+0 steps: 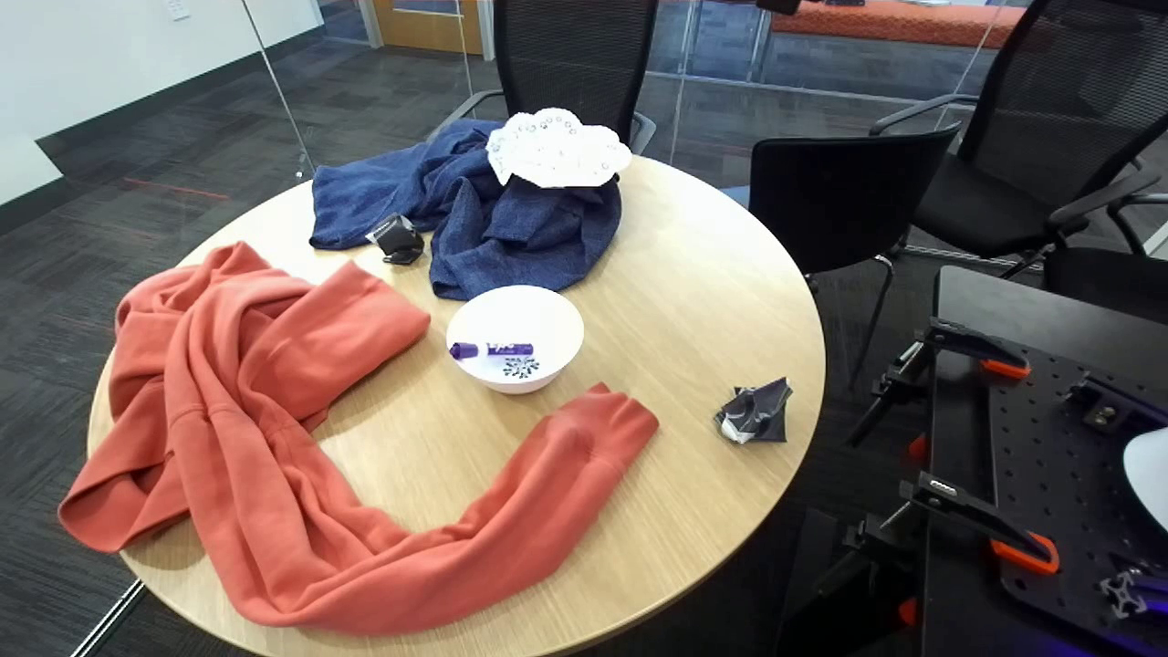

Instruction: Remove the marker from the bowl

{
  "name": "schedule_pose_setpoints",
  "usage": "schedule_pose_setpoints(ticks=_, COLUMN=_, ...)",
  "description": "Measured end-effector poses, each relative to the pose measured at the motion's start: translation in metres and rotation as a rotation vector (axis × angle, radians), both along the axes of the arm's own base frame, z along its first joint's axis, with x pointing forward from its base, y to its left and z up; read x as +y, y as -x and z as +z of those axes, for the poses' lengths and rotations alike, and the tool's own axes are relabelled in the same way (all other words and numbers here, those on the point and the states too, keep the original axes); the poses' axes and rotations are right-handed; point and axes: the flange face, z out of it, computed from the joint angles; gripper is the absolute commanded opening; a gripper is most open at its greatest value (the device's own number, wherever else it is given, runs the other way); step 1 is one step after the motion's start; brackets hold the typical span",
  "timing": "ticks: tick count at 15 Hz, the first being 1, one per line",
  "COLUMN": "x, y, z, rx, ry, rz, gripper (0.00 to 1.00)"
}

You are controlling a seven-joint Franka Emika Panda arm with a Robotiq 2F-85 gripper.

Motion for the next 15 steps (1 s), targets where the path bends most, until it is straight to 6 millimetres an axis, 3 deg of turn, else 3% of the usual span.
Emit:
schedule_pose_setpoints(ticks=3, x=0.004, y=-0.004, z=-0.002, rx=-0.018, ry=0.011, rz=0.046, gripper=1.0)
schedule_pose_setpoints(ticks=8, x=0.031, y=-0.037, z=-0.041, rx=-0.064, ry=0.047, rz=0.236, gripper=1.0)
schedule_pose_setpoints(ticks=15, x=0.038, y=-0.067, z=-0.075, rx=-0.096, ry=0.089, rz=0.443, gripper=1.0)
